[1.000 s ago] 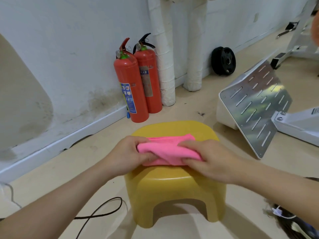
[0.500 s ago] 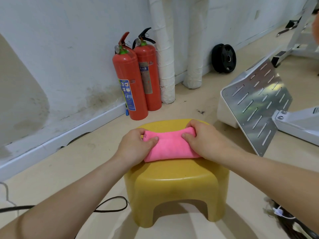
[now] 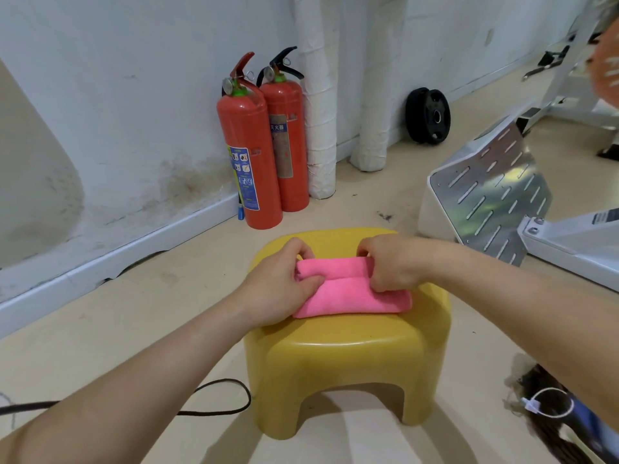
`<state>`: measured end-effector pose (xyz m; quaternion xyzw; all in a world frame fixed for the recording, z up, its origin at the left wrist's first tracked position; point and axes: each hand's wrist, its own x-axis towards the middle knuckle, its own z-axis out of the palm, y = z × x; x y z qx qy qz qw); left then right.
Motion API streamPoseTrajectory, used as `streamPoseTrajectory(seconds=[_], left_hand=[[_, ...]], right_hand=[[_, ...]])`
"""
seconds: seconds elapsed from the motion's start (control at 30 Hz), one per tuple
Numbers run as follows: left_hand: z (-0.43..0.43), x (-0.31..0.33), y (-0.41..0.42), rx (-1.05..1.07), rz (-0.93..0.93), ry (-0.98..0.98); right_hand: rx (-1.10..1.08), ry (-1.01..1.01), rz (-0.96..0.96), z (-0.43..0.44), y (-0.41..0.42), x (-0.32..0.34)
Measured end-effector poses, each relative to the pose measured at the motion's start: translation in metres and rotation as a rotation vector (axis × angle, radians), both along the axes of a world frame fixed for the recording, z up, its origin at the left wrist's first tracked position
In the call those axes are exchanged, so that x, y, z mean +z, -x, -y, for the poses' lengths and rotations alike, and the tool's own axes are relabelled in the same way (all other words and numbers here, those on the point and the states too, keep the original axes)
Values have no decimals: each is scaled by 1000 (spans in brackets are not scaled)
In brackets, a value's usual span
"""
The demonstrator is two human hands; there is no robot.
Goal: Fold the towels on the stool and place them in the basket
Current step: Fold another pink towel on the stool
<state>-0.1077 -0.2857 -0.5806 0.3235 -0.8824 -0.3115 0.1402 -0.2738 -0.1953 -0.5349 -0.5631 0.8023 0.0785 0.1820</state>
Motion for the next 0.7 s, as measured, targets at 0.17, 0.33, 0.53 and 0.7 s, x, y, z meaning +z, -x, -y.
streamPoseTrajectory(seconds=[0.17, 0.33, 0.53, 0.7], left_hand=[[2, 18, 6, -137, -313, -417], [-4, 41, 47, -239, -453, -732], [-55, 54, 99, -335, -358, -800], [-96, 53, 133, -343, -320, -326]], right_hand=[[150, 10, 66, -5, -9, 9], [-240, 246, 758, -42, -5, 32], [-231, 451, 467, -102, 19, 32], [-239, 561, 483, -151, 34, 29]])
